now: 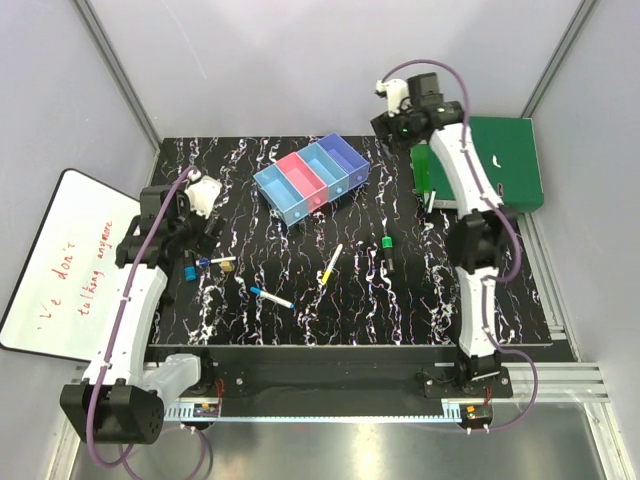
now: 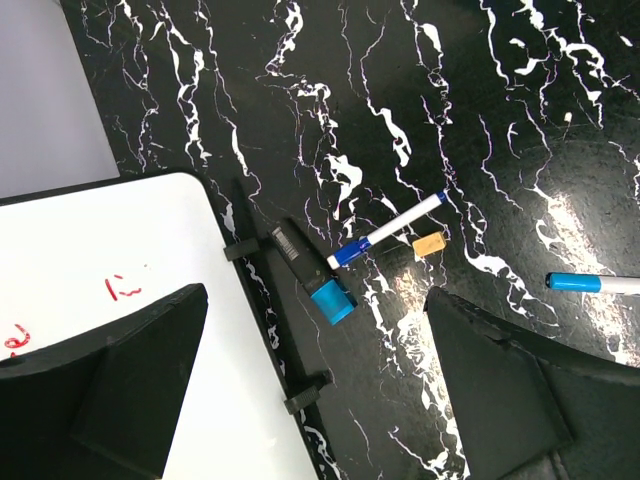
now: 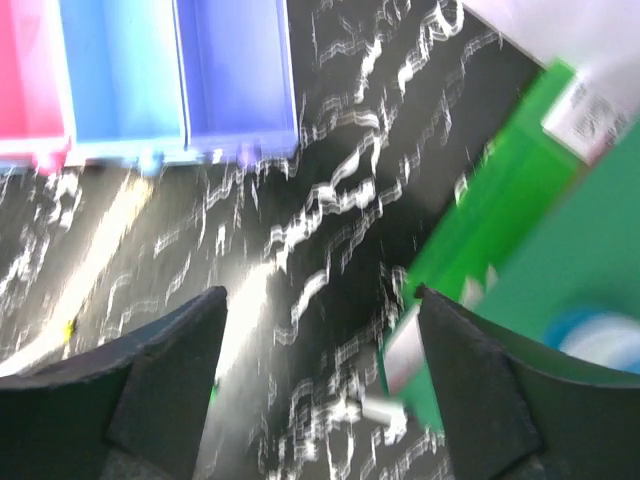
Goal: Sort the stationery into containers
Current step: Move the storage box to the center of the board.
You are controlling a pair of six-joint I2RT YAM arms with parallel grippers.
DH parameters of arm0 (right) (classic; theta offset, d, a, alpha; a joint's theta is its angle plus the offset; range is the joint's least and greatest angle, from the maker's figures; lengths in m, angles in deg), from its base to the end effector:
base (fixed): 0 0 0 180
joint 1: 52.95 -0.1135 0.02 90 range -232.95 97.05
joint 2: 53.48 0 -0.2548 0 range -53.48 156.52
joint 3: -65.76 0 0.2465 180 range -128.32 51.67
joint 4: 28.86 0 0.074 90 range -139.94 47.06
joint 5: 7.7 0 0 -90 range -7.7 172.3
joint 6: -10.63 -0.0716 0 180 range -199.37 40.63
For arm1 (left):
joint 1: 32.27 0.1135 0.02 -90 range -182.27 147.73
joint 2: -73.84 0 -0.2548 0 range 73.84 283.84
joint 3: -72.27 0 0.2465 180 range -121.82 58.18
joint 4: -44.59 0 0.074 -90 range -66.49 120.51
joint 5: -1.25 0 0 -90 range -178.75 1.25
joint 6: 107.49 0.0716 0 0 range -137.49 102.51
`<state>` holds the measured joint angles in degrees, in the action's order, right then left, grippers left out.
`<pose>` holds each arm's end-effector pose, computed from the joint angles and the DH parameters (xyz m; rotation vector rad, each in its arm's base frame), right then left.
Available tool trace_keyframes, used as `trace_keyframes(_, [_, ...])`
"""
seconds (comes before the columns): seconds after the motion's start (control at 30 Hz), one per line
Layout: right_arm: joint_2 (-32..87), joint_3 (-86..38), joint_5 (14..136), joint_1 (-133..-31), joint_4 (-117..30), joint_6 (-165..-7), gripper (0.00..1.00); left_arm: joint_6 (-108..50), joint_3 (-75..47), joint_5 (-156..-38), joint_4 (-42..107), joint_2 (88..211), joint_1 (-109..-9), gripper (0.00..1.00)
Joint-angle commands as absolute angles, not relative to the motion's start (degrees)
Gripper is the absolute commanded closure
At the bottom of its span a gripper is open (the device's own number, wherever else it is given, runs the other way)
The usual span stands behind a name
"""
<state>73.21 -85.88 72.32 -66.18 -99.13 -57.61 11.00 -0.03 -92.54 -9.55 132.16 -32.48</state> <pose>0.4813 0.1259 0.3190 -0.7865 2.2150 0.1327 0.2365 -0.0056 0.2961 0.5981 2.1967 0.1853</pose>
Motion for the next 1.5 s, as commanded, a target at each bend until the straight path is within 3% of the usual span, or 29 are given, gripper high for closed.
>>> trace_keyframes(0.0, [82.91, -101.21, 75.61, -69.29, -98.23, -60.56, 0.20, 11.77, -3.25, -94.55, -6.23, 132.98, -32.27, 0.01])
trace_keyframes(0.1, [88.36, -106.60, 76.58, -71.22, -97.70, -60.74, 0.21, 12.30, -2.99, -94.37, -6.23, 133.69, -32.36, 0.01])
trace_keyframes(0.5, [93.99, -104.86, 78.35, -78.60, -90.67, -64.17, 0.27, 14.15, 1.05, -94.46, -6.32, 132.64, -32.36, 0.01])
trace_keyframes(1.0, [100.94, -107.15, 84.58, -79.40, -86.98, -64.61, 0.29, 14.85, 4.92, -94.55, -7.11, 129.30, -32.36, 0.01])
trace_keyframes(1.07, [101.20, -107.06, 84.32, -79.40, -86.80, -64.52, 0.32, 14.76, 5.10, -94.55, -7.20, 129.30, -32.36, 0.01])
trace_keyframes(1.2, [101.56, -105.83, 84.14, -79.40, -86.80, -65.22, 0.56, 14.76, 5.19, -94.63, -7.29, 129.21, -32.27, 0.01])
trace_keyframes(1.3, [100.77, -103.63, 84.76, -79.32, -87.15, -66.71, 0.69, 15.03, 5.01, -94.46, -7.46, 129.21, -32.27, 0.01])
trace_keyframes(1.47, [99.54, -99.50, 85.20, -79.40, -87.68, -68.74, 0.69, 15.29, 4.84, -94.37, -7.55, 129.03, -32.27, 0.01])
